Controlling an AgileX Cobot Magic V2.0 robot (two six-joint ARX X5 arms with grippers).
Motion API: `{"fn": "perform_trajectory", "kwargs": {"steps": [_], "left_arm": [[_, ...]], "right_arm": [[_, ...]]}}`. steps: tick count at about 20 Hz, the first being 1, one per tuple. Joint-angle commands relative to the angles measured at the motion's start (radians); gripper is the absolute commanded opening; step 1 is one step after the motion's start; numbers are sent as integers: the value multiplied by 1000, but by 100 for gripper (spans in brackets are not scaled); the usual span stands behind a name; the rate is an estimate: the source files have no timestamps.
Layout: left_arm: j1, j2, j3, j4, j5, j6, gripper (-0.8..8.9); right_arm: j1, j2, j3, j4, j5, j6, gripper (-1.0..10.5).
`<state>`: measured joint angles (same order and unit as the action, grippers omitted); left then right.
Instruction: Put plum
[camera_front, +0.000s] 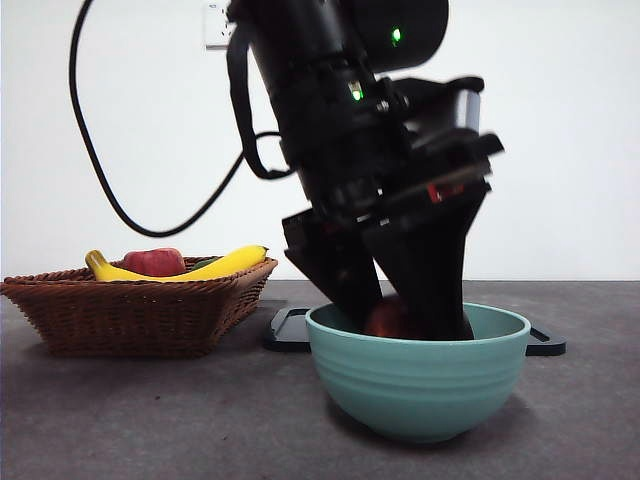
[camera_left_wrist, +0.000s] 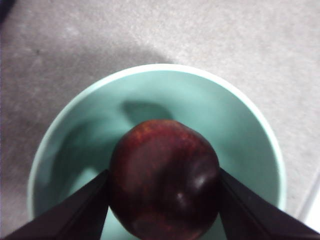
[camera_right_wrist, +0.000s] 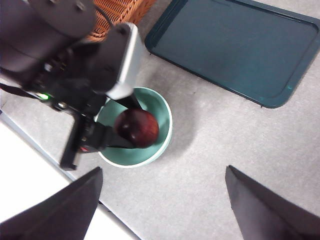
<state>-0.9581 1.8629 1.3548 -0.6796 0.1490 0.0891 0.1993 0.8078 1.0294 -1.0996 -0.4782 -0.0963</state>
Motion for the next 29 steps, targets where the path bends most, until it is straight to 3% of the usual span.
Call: {"fn": "perform_trajectory", "kwargs": {"steps": [1, 4, 7, 18, 22, 29], "left_arm": [[-16, 34, 19, 16, -3, 13, 237], [-16, 34, 19, 17, -3, 12, 259], [-16, 34, 19, 15, -3, 11, 386], [-10, -59, 113, -42, -3, -4, 383], [39, -192, 117, -39, -3, -27, 383], [220, -441, 116, -71, -2, -56, 383]], "right_arm": [[3, 8, 19, 7, -4, 10, 393], [3, 8, 19, 7, -4, 10, 393], [3, 8, 19, 7, -4, 10, 393], [3, 8, 19, 6, -3, 10, 393], [3, 8, 19, 7, -3, 10, 393], [3, 8, 19, 6, -4, 10, 393]]}}
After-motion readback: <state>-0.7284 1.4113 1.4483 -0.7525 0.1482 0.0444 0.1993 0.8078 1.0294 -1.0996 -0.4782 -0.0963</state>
